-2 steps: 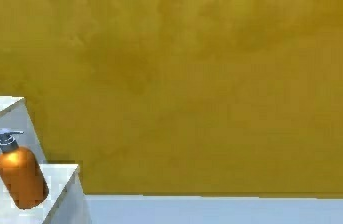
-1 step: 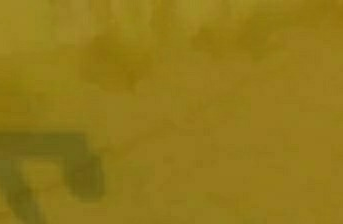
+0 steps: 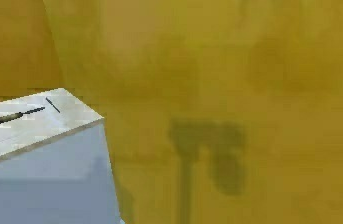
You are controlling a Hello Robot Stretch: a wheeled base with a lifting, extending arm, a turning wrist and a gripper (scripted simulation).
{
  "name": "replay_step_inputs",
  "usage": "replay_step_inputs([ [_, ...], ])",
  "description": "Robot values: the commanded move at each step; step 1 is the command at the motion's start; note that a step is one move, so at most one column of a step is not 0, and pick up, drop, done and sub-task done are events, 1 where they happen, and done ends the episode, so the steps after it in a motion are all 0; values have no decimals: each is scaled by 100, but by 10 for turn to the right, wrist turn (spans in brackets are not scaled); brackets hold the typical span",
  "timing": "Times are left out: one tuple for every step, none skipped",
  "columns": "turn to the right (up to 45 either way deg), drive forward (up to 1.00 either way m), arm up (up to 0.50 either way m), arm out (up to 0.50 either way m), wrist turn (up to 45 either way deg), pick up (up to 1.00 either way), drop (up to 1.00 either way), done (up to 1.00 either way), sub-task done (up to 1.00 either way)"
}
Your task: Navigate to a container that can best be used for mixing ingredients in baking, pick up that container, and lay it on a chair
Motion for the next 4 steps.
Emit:
replay_step_inputs([
  [-180,0,0,0,0,0,0,0,0],
  [0,35,0,0,0,0,0,0,0],
  [-270,0,0,0,0,0,0,0,0],
  [0,30,0,0,0,0,0,0,0],
])
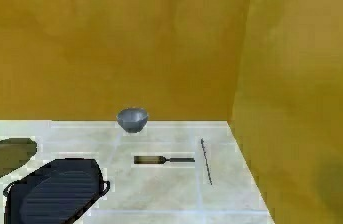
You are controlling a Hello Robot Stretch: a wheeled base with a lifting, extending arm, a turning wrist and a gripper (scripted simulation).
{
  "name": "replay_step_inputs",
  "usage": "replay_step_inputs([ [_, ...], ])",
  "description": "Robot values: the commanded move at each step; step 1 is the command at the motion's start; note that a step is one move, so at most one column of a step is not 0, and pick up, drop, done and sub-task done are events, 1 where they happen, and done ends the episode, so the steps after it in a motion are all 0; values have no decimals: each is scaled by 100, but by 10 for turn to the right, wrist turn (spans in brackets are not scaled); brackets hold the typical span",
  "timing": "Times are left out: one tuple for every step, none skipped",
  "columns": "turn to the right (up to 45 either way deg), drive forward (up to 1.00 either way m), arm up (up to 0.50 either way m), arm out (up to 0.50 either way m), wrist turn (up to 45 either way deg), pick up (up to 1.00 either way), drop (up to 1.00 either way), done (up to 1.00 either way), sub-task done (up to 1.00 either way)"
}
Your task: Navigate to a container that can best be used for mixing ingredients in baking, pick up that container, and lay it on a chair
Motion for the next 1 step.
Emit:
replay_step_inputs([
  [-450,0,0,0,0,0,0,0,0],
])
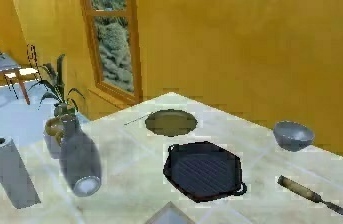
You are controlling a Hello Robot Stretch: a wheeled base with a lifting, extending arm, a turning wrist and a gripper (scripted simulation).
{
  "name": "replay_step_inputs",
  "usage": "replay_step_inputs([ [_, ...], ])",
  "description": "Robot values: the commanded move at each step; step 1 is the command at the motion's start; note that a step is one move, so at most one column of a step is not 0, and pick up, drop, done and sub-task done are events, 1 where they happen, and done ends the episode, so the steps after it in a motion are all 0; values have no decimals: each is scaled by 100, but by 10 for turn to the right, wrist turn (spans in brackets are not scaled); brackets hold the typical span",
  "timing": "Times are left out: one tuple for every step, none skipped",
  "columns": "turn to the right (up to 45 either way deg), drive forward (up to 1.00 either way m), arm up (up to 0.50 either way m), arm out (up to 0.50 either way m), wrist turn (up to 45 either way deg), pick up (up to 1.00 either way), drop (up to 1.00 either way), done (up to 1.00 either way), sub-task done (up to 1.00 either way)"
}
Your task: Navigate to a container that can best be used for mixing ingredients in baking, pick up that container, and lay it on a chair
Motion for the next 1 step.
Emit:
replay_step_inputs([
  [-450,0,0,0,0,0,0,0,0],
])
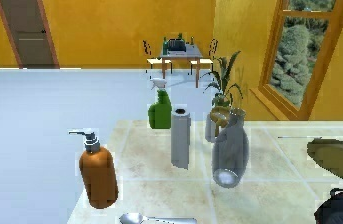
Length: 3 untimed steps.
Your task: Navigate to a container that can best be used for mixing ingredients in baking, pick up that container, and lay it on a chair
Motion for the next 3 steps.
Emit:
replay_step_inputs([
  [-90,0,0,0,0,0,0,0,0],
  [0,0,50,0,0,0,0,0,0],
  [0,0,38,0,0,0,0,0,0],
])
